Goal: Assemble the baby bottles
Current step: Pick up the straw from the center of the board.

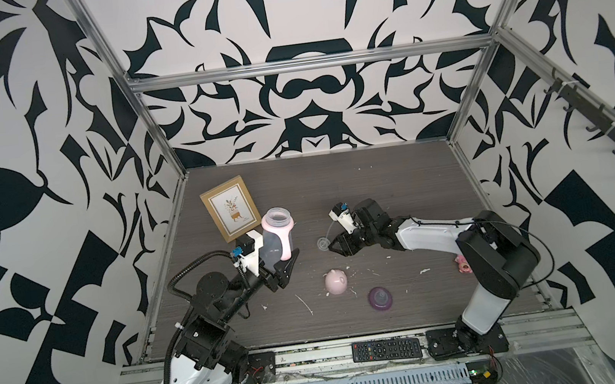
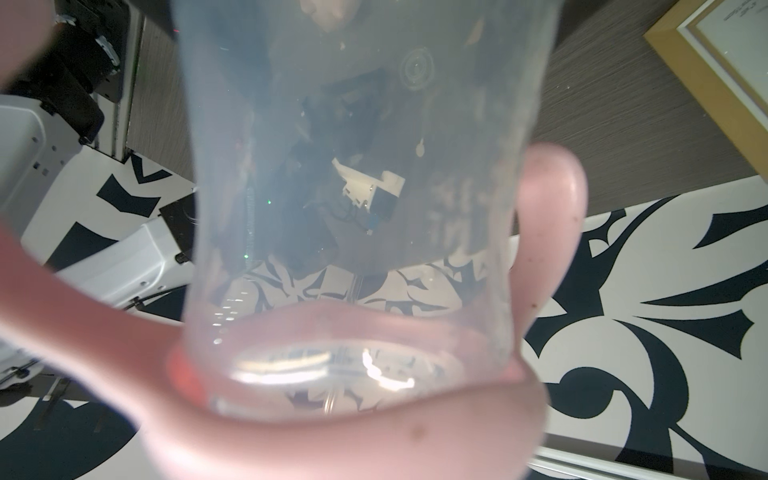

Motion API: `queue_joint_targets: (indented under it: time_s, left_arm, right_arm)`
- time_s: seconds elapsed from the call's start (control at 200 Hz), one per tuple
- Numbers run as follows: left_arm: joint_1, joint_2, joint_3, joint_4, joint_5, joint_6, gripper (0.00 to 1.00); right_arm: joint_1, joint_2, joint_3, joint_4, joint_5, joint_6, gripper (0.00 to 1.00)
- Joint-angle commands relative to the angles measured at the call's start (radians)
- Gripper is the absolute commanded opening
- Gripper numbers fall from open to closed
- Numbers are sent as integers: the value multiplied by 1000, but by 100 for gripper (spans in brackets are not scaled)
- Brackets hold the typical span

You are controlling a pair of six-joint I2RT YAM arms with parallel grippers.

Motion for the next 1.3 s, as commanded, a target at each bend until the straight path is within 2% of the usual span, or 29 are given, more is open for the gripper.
queue_joint_targets:
  time_s: [0.0, 0.285, 0.52, 0.57, 0.645, 0.72, 0.795, 0.925, 1.1, 1.295]
  left_arm:
    - [1, -20, 22, -55, -12, 21, 23]
    - [1, -23, 24, -75, -4, 22, 23]
    - [1, -19, 20, -71, 22, 19, 23]
    - [0, -18, 4, -44, 51, 20, 23]
    - [0, -19, -60, 93, 122, 10, 25]
    - [1, -3, -112, 203, 116, -10, 25]
    - [0, 29, -130, 238, 103, -2, 24]
    - [1, 105, -157, 294, 97, 48, 22]
    - [0, 219, -211, 460, 107, 129, 21]
    - [0, 346, -219, 518, 149, 208, 20]
  right_arm:
    - [-4, 26, 45, 130, -38, 61, 45]
    - [-5, 139, 62, 252, -27, 130, 35]
    - [-4, 138, 50, 288, -54, 147, 18]
    - [-4, 112, 44, 279, -54, 147, 16]
    - [-3, 65, 44, 247, -51, 142, 13]
    - [-4, 5, 58, 184, -50, 133, 10]
    - [-5, -57, 79, 117, -55, 124, 9]
    - [-4, -172, 146, -24, -79, 108, 7]
    - [0, -293, 240, -183, -107, 102, 6]
    - [61, -402, 356, -321, -116, 91, 5]
